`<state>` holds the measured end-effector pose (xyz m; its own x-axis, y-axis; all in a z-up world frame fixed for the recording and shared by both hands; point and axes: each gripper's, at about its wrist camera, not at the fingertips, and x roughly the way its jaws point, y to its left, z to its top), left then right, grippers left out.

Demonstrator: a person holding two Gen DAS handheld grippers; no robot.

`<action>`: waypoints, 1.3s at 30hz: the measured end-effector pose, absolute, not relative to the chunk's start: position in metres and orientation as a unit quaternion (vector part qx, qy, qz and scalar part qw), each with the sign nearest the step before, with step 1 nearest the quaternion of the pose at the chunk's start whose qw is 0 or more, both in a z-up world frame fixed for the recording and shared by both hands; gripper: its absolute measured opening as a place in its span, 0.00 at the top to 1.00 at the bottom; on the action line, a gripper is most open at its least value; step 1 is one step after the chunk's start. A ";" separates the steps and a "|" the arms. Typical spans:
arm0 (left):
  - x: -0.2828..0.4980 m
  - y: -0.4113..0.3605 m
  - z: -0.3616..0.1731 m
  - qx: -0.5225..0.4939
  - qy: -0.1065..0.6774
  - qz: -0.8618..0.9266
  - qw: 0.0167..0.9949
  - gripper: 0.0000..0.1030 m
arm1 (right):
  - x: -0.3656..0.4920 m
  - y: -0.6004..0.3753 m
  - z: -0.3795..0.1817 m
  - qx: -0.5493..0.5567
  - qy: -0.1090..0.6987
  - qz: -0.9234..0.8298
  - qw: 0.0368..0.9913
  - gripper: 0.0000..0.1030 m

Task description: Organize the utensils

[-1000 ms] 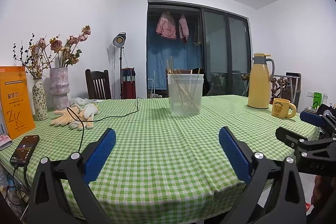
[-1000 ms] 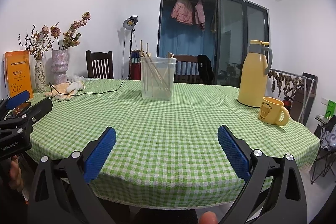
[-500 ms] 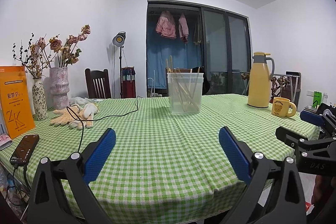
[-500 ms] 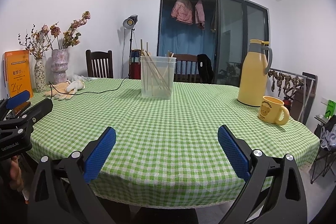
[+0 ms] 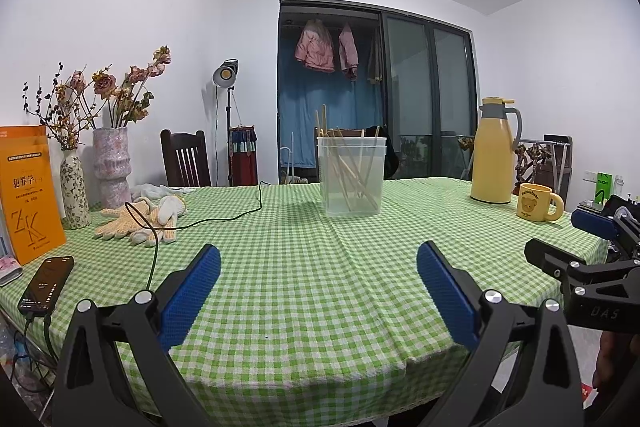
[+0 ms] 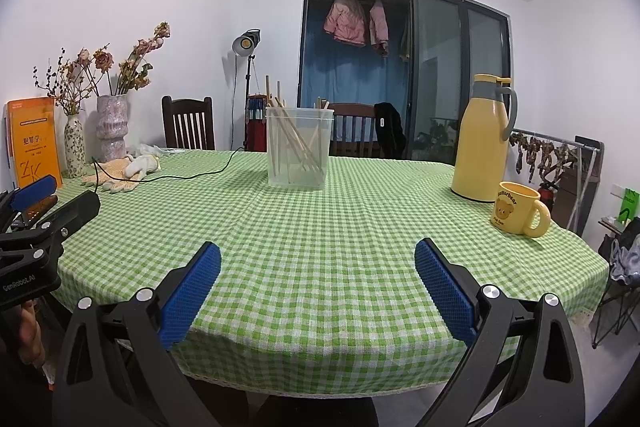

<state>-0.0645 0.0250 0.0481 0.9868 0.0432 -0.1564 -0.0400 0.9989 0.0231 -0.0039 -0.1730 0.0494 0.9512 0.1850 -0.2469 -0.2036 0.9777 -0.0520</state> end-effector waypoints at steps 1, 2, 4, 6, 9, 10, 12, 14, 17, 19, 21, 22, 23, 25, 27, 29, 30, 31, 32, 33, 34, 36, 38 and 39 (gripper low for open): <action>-0.065 0.025 0.048 0.010 0.078 0.021 0.997 0.07 | -0.004 -0.173 0.050 -0.038 0.122 0.098 0.987 0.09; -0.064 0.025 0.048 0.010 0.078 0.021 0.997 0.07 | -0.004 -0.173 0.050 -0.038 0.122 0.097 0.987 0.09; -0.064 0.025 0.048 0.011 0.078 0.020 0.997 0.07 | -0.003 -0.173 0.050 -0.038 0.122 0.097 0.987 0.09; -0.064 0.025 0.048 0.011 0.078 0.021 0.997 0.07 | -0.003 -0.173 0.050 -0.038 0.123 0.095 0.987 0.09; -0.064 0.025 0.048 0.010 0.077 0.021 0.997 0.07 | -0.002 -0.174 0.050 -0.036 0.123 0.091 0.988 0.09; -0.064 0.025 0.048 0.011 0.076 0.021 0.997 0.07 | -0.002 -0.174 0.051 -0.034 0.122 0.091 0.988 0.09; -0.063 0.025 0.048 0.012 0.076 0.020 0.997 0.07 | -0.001 -0.175 0.051 -0.033 0.122 0.090 0.988 0.09; -0.063 0.025 0.049 0.013 0.075 0.020 0.997 0.07 | -0.001 -0.174 0.050 -0.034 0.124 0.089 0.988 0.09; -0.063 0.026 0.049 0.014 0.074 0.019 0.997 0.07 | 0.000 -0.174 0.050 -0.033 0.125 0.088 0.988 0.09; -0.063 0.026 0.049 0.014 0.074 0.019 0.997 0.07 | -0.001 -0.174 0.050 -0.032 0.124 0.087 0.988 0.09; -0.063 0.026 0.049 0.014 0.076 0.020 0.997 0.07 | -0.001 -0.173 0.050 -0.033 0.123 0.089 0.988 0.09; -0.063 0.026 0.049 0.013 0.076 0.019 0.997 0.07 | -0.002 -0.173 0.050 -0.035 0.122 0.089 0.988 0.09; -0.063 0.026 0.049 0.013 0.076 0.019 0.997 0.07 | -0.002 -0.173 0.050 -0.035 0.121 0.089 0.988 0.09; -0.063 0.027 0.049 0.012 0.076 0.019 0.997 0.07 | -0.002 -0.172 0.050 -0.036 0.121 0.089 0.988 0.09; -0.062 0.027 0.049 0.013 0.077 0.019 0.997 0.07 | -0.001 -0.172 0.050 -0.035 0.122 0.089 0.988 0.09; -0.062 0.027 0.049 0.013 0.076 0.019 0.997 0.07 | -0.001 -0.172 0.050 -0.034 0.123 0.088 0.988 0.09; -0.062 0.027 0.049 0.013 0.076 0.020 0.997 0.07 | -0.001 -0.173 0.050 -0.034 0.123 0.087 0.988 0.09; -0.062 0.027 0.049 0.012 0.076 0.020 0.997 0.07 | -0.002 -0.172 0.050 -0.035 0.122 0.087 0.988 0.09; -0.062 0.028 0.049 0.011 0.076 0.020 0.997 0.07 | -0.002 -0.172 0.050 -0.036 0.122 0.087 0.988 0.09; -0.062 0.028 0.049 0.011 0.076 0.021 0.997 0.07 | -0.002 -0.171 0.050 -0.036 0.121 0.087 0.988 0.09; -0.062 0.028 0.049 0.011 0.076 0.021 0.997 0.07 | -0.002 -0.171 0.050 -0.036 0.122 0.088 0.988 0.09; -0.062 0.029 0.048 0.010 0.075 0.021 0.997 0.07 | -0.002 -0.171 0.050 -0.036 0.122 0.088 0.988 0.09; -0.063 0.029 0.048 0.011 0.075 0.022 0.997 0.07 | -0.002 -0.171 0.050 -0.035 0.123 0.088 0.988 0.09; -0.062 0.029 0.048 0.010 0.075 0.021 0.997 0.07 | -0.002 -0.171 0.050 -0.036 0.122 0.088 0.988 0.09</action>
